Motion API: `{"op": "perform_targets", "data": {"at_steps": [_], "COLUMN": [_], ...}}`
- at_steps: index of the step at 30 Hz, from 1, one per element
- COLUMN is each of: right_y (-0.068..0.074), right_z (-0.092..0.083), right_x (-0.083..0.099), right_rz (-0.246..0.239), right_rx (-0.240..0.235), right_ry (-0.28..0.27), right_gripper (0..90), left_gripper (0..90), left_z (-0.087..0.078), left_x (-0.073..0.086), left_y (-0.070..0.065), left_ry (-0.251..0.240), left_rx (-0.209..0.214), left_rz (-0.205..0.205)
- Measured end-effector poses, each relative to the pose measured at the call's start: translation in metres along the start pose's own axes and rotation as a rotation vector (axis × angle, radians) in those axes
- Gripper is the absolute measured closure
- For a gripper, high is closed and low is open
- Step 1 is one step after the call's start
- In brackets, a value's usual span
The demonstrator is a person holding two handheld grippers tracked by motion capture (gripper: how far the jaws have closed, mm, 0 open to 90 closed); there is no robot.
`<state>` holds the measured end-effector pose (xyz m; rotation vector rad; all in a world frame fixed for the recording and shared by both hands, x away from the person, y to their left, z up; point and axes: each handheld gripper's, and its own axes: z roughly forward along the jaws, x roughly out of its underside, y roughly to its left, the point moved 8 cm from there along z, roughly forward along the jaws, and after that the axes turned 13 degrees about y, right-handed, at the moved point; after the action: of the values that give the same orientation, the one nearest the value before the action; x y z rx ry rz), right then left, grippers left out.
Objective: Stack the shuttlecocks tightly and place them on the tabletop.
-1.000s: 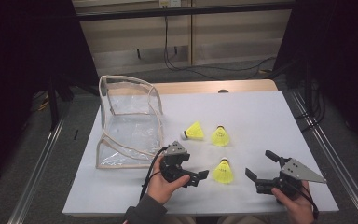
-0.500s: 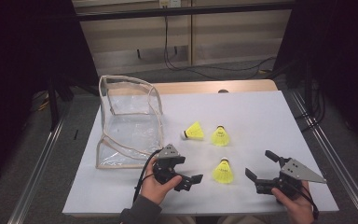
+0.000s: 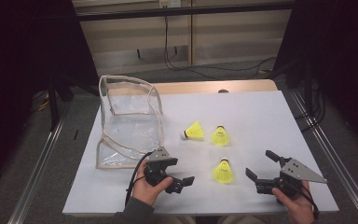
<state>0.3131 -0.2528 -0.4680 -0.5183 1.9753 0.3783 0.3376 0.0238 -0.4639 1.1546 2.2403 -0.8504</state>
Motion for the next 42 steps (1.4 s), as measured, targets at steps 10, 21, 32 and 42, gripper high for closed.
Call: {"op": "perform_targets", "data": {"at_steps": [10,21,32,42], "right_y": [0.0,0.0,-0.001,-0.001], "right_z": [0.0,0.0,0.0,0.001], "right_x": [0.0,0.0,0.0,0.0], "right_rz": [-0.001,0.0,-0.003,-0.005], "right_rx": [0.0,0.003,0.001,0.001], "right_ry": [0.0,0.001,0.0,0.003], "right_gripper": [2.1,2.2,2.2,2.2], "left_gripper": [4.0,4.7,4.0,4.0], "left_z": [-0.008,-0.015,-0.026,-0.04], "left_x": [0.007,0.015,0.024,0.031], "left_y": [0.004,0.01,0.016,0.028], "left_ry": [-0.008,-0.008,-0.018,-0.04], "left_rx": [0.009,-0.003,-0.02,-0.048], "left_rz": [0.004,0.003,0.005,0.0]}}
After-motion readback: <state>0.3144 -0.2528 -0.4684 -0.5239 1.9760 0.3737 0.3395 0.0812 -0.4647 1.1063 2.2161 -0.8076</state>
